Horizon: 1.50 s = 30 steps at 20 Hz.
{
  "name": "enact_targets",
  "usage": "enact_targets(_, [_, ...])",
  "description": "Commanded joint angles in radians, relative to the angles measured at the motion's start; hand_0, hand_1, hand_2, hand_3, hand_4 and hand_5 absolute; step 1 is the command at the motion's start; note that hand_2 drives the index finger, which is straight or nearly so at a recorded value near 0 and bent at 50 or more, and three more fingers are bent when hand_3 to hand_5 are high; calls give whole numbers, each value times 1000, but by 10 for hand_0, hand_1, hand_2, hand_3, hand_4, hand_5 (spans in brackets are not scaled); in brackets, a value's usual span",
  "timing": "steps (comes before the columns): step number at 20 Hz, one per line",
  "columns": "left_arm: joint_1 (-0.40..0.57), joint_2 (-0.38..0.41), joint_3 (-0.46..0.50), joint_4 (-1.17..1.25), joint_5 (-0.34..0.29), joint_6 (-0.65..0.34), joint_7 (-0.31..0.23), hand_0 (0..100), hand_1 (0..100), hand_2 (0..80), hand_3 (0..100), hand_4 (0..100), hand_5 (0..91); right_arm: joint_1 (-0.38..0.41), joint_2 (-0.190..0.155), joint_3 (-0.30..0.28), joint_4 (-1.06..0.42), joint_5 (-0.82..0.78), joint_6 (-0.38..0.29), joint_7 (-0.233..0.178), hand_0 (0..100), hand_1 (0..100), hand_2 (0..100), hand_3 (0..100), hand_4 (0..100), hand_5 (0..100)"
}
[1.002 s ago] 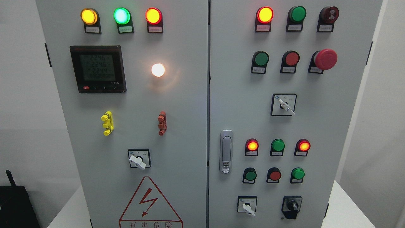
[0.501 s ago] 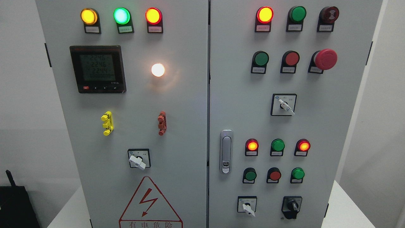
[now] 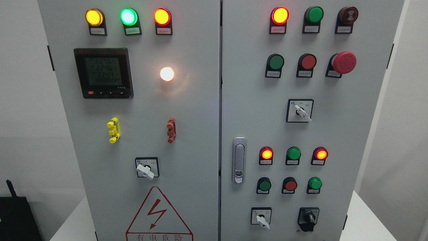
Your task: Trip black knob to open circuit
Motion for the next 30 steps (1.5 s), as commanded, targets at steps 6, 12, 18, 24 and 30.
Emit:
enact_targets(6, [-2, 0, 2, 0, 1, -3, 0, 120, 389, 0, 0, 0, 0, -37, -4, 4, -34, 3, 9, -6, 0, 0, 0, 1000, 1000, 1000])
enact_targets(12, [-2, 0, 2, 0, 2, -2, 0, 120, 389, 0, 0, 0, 0, -43, -4, 6, -50, 5, 22, -8, 0, 0, 0, 1000, 1000, 1000])
enact_targets(18, [-2, 0, 2, 0, 2, -3, 0, 120, 389, 0, 0, 0, 0, -49, -4, 21, -50, 11, 28, -8, 0, 0, 0, 1000, 1000, 1000])
enact_targets(24, [-2, 0, 2, 0, 2, -3, 0, 120, 389, 0, 0, 0, 0, -49, -2, 34, -50, 18, 28, -8, 0, 0, 0, 1000, 1000, 1000])
enact_targets(30, [-2, 0, 2, 0, 2, -3, 0, 120, 389, 0, 0, 0, 0, -50, -1, 41, -50, 23, 28, -8, 0, 0, 0, 1000, 1000, 1000])
